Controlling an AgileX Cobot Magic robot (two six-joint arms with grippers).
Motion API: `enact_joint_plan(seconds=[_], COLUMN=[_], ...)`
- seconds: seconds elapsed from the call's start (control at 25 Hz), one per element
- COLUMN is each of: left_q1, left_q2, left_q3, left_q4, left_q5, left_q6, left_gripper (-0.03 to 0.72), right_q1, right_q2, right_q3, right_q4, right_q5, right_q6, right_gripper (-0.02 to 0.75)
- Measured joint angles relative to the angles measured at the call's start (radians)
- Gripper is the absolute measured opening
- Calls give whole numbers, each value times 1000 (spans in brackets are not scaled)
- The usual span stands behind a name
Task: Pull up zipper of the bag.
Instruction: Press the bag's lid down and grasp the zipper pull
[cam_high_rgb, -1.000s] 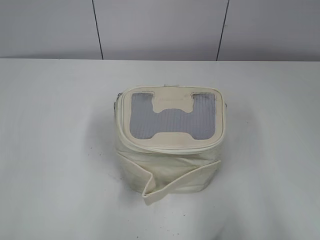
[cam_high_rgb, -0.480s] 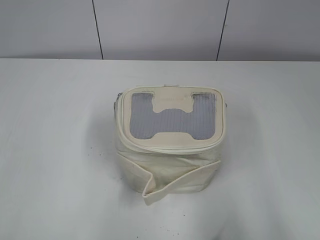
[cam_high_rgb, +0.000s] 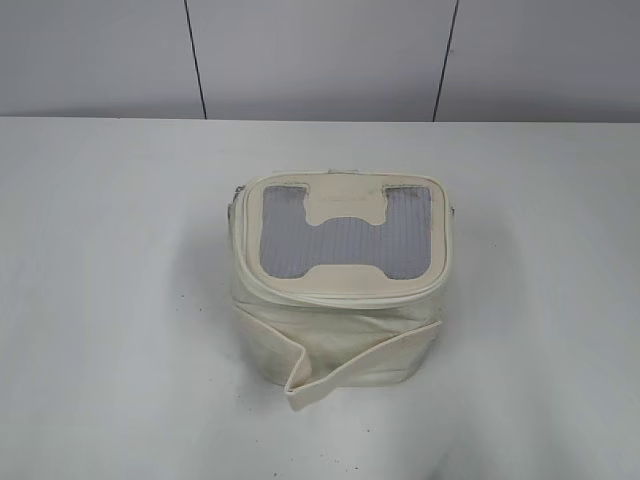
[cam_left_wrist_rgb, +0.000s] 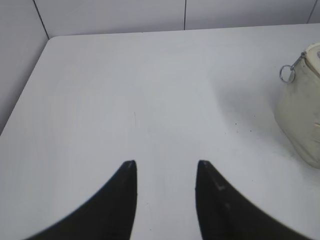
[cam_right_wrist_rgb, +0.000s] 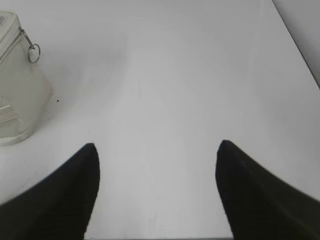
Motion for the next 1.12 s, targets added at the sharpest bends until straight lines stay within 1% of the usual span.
enact_joint_plan(seconds=[0.2, 0.36, 0.48, 0.6, 0.72, 0.8, 0.88, 1.12], left_q1=[-1, -25, -29, -29, -29, -29, -29, -29], left_q2=[0, 0, 15, 82, 182, 263, 343, 602], left_q3=[0, 0, -7, -25, -29, -29, -29, -78], left_q4=[-2, -36, -50, -56, -125, -183, -218, -357], left_q5=[0, 0, -10, -89, -216, -279, -327, -379], left_q6=[0, 0, 0, 0, 0, 0, 12, 199], left_gripper=[309, 309, 309, 309, 309, 309, 309, 309], right_q1=[9, 28, 31, 31, 35, 64, 101, 221], right_q2=[0, 0, 19, 95, 194, 253, 310, 576], right_q3=[0, 0, -8, -26, -40, -45, -60, -153], right_q4=[3, 3, 0, 0, 2, 5, -2, -37], right_q5=[0, -1, -16, -77, -163, -238, -292, -357], right_q6=[0, 0, 0, 0, 0, 0, 0, -1], right_gripper=[565, 565, 565, 565, 565, 565, 565, 565])
